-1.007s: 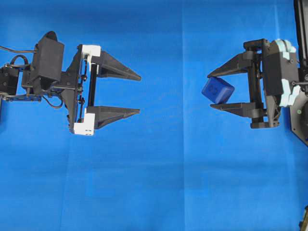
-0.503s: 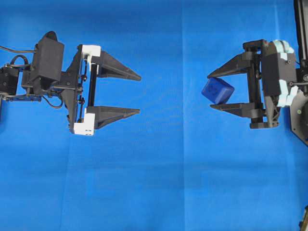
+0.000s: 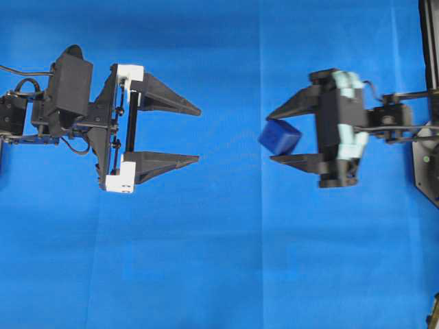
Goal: Handover the blue block to the right arm after grasping it with the left arm, then place it in the designated position.
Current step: 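Carry the cube with the right gripper toward the center and lower it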
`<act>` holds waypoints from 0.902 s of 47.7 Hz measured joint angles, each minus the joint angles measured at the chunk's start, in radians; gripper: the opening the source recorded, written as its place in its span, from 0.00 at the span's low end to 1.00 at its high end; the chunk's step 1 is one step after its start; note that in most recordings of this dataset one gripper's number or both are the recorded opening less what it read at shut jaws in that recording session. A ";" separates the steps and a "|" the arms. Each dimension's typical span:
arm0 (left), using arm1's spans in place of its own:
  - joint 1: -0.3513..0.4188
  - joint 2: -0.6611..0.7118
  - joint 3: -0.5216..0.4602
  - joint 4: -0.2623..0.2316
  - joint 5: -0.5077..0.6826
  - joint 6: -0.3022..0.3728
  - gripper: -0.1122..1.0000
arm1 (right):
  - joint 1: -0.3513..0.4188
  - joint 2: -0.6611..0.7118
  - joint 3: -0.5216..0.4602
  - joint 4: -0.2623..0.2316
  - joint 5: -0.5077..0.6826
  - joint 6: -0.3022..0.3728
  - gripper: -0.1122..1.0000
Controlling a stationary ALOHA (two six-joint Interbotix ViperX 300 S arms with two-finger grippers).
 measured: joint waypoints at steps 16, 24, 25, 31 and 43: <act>0.000 0.002 0.000 0.000 0.005 0.000 0.92 | -0.011 0.247 -0.089 0.000 -0.127 0.006 0.52; 0.000 0.002 0.000 0.000 0.006 0.000 0.92 | -0.021 0.353 -0.137 0.002 -0.167 0.006 0.52; -0.002 0.000 0.000 0.000 0.006 0.000 0.92 | -0.020 0.365 -0.141 0.002 -0.173 0.006 0.52; -0.002 0.002 0.000 0.000 0.006 0.000 0.92 | -0.023 0.437 -0.164 0.008 -0.219 0.009 0.52; -0.002 0.000 0.000 0.000 0.006 0.000 0.92 | -0.023 0.529 -0.187 0.035 -0.299 0.009 0.52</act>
